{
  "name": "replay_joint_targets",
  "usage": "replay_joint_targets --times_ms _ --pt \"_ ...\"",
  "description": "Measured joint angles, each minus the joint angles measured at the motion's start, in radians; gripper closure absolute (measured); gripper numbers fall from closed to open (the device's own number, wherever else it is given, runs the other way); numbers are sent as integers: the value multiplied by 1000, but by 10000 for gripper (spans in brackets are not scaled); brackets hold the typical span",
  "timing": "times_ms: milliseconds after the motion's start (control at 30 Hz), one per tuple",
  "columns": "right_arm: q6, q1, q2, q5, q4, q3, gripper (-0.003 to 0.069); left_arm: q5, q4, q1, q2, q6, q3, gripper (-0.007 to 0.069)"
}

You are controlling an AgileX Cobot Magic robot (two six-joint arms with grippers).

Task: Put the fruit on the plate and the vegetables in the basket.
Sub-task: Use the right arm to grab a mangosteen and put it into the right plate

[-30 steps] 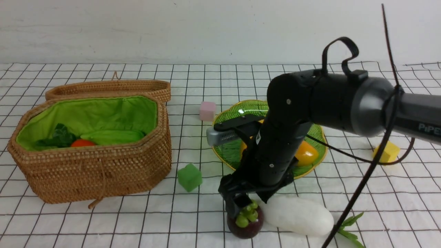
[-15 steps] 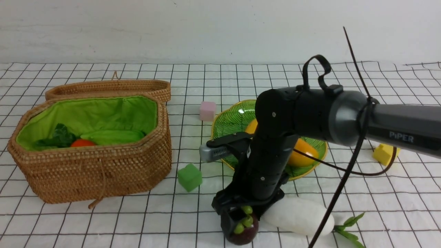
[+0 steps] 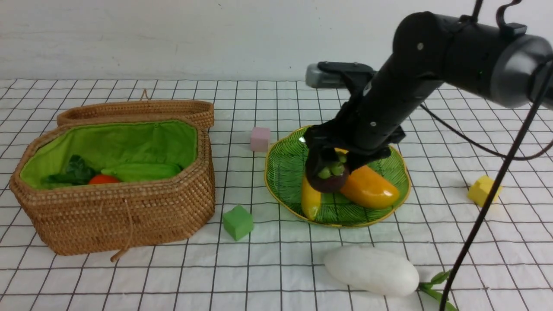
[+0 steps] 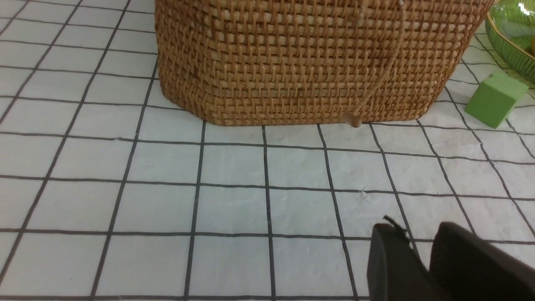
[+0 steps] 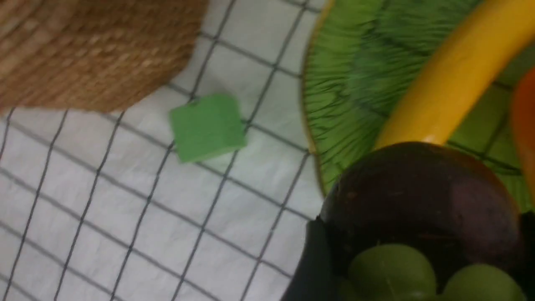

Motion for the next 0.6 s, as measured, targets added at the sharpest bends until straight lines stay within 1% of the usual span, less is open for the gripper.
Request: replay_joint_targets --times_ms 67,133,433,467,533,600 --pt "26 -50 35 8 -3 0 97 0 0 0 0 0 0 480" --pt "47 -71 67 17 0 0 97 0 0 0 0 0 0 480" --pt "55 -57 98 21 14 0 97 0 0 0 0 0 0 480" --pt "55 -57 98 23 14 0 88 0 0 0 0 0 0 480" --pt "55 -57 97 33 9 0 27 0 0 0 0 0 0 480" --pt "55 -57 89 50 3 0 -10 0 0 0 0 0 0 480"
